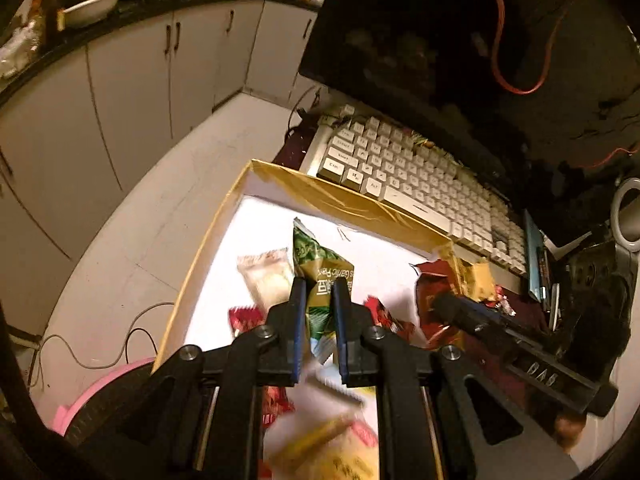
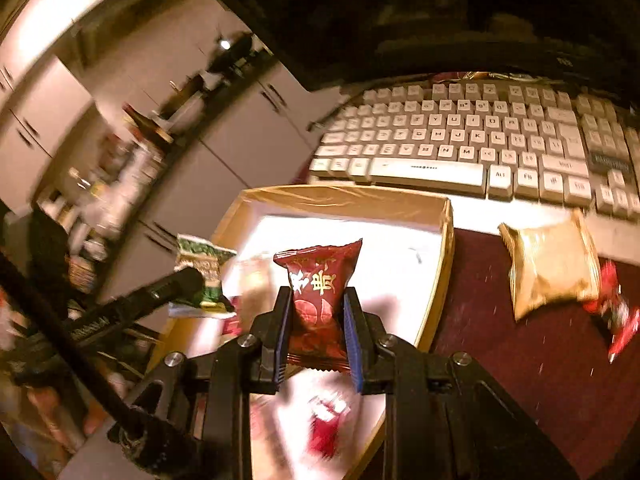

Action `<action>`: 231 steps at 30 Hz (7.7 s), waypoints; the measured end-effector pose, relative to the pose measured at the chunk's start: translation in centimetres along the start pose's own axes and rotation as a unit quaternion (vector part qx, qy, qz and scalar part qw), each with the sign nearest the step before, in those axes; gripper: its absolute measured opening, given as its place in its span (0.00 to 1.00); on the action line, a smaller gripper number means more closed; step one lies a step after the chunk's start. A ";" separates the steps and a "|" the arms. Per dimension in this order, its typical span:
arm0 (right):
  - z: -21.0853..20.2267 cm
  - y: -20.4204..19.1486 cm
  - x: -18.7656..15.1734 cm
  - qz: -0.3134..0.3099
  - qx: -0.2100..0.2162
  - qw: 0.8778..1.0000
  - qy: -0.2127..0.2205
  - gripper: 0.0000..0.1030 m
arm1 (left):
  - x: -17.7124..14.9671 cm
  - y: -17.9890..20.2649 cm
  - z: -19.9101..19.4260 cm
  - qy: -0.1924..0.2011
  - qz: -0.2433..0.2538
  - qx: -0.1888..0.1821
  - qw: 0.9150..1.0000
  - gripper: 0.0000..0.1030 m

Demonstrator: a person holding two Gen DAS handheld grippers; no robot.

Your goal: Organize snacks

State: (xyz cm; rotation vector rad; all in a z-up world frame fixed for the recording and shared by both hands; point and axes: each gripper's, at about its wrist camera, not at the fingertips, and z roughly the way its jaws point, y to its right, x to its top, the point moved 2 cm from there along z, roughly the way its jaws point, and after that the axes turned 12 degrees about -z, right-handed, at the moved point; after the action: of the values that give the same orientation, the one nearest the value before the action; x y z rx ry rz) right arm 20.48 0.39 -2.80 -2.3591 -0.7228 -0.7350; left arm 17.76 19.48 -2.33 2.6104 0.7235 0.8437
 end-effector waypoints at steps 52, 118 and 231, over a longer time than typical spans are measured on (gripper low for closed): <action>-6.2 15.9 -2.8 0.045 -0.123 0.990 -0.051 0.54 | -14.6 9.5 -4.5 0.034 0.083 -0.035 0.995 0.76; -13.2 14.8 -13.4 0.175 -0.084 0.969 0.156 0.27 | -11.4 24.2 13.9 -0.098 0.385 0.074 0.915 0.48; -8.8 -6.7 -12.3 -0.084 0.007 0.995 0.044 0.65 | -17.4 0.0 -11.8 0.178 0.013 0.190 0.965 0.83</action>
State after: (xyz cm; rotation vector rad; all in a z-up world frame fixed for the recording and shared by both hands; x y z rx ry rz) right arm 4.69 -4.55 -2.22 -2.2573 -0.8931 -0.8962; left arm -1.60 11.47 -1.08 2.8305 1.0387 1.3194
